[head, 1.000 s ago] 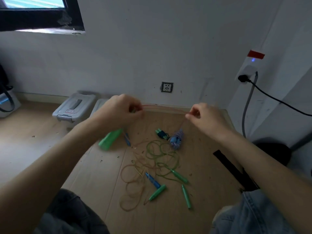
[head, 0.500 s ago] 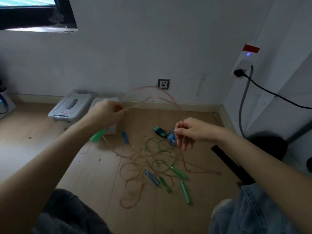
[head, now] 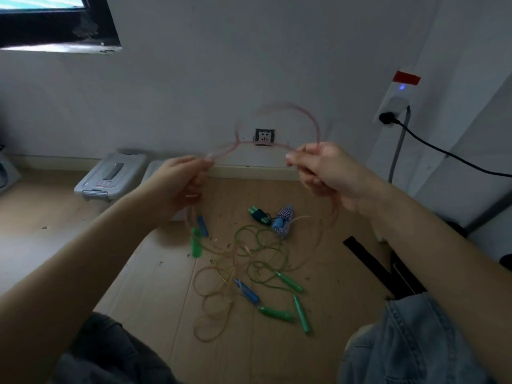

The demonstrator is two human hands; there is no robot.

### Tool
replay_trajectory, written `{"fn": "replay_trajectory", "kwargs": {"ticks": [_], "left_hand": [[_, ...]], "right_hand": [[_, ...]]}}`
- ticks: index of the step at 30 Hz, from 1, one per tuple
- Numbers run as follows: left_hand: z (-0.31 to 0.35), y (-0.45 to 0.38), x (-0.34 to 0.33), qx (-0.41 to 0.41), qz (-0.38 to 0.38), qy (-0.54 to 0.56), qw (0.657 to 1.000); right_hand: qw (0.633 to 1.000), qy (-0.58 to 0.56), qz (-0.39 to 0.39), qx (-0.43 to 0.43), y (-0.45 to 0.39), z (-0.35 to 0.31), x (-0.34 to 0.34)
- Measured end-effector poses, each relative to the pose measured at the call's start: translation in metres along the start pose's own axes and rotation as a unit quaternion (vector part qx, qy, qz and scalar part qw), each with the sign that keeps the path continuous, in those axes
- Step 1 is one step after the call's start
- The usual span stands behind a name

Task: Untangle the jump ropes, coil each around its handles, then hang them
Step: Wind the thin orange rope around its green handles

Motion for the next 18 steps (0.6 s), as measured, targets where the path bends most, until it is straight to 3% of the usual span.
{"fn": "replay_trajectory", "kwargs": {"ticks": [2,4,5,7,9,10,11,12,13,14,16,18], "left_hand": [[0.010,0.000,0.004,-0.008,-0.032,0.086,0.996],[0.016,0.005,0.001,-0.040,-0.064,0.002,0.997],[0.015,0.009,-0.007,-0.052,-0.090,-0.057,0.993],[0.008,0.013,-0.024,-0.050,-0.117,-0.144,0.981],[0.003,0.008,-0.030,-0.065,-0.083,-0.259,0.960],[-0.002,0.002,-0.028,-0.070,-0.049,-0.380,0.921],[-0.008,-0.002,-0.024,-0.055,-0.018,-0.508,0.860],[-0.014,-0.002,-0.021,-0.034,0.000,-0.581,0.813],[-0.018,-0.001,-0.020,-0.018,0.000,-0.594,0.804],[-0.022,0.003,-0.025,-0.011,-0.034,-0.556,0.831],[-0.030,0.019,-0.051,-0.002,-0.174,-0.389,0.905],[-0.028,0.038,-0.078,-0.017,-0.288,-0.251,0.924]], "right_hand": [[0.983,0.167,-0.048,-0.052,0.004,0.015,-0.006],[0.951,0.278,-0.108,-0.078,0.006,0.033,-0.019],[0.951,0.276,-0.120,-0.075,0.006,0.036,-0.025],[0.975,0.185,-0.109,-0.062,0.004,0.030,-0.030],[0.991,0.009,-0.117,-0.064,0.003,0.021,-0.031],[0.988,-0.066,-0.130,-0.060,0.004,0.015,-0.033],[0.982,-0.113,-0.140,-0.048,0.004,0.010,-0.034],[0.979,-0.136,-0.147,-0.036,0.004,0.006,-0.036],[0.978,-0.142,-0.150,-0.027,0.004,0.004,-0.039],[0.979,-0.141,-0.148,-0.023,0.003,0.004,-0.040],[0.978,-0.153,-0.141,-0.016,0.003,0.002,-0.040],[0.971,-0.195,-0.138,-0.001,0.002,-0.002,-0.040]]}}
Point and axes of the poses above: each hand's wrist, its own y-axis away from the middle knuckle, its own x-axis out of the back of the hand, z = x × y, the point moved 9 cm from there along -y, towards the middle knuckle, and after that the axes turned 9 degrees about -y, right-handed, at the moved point
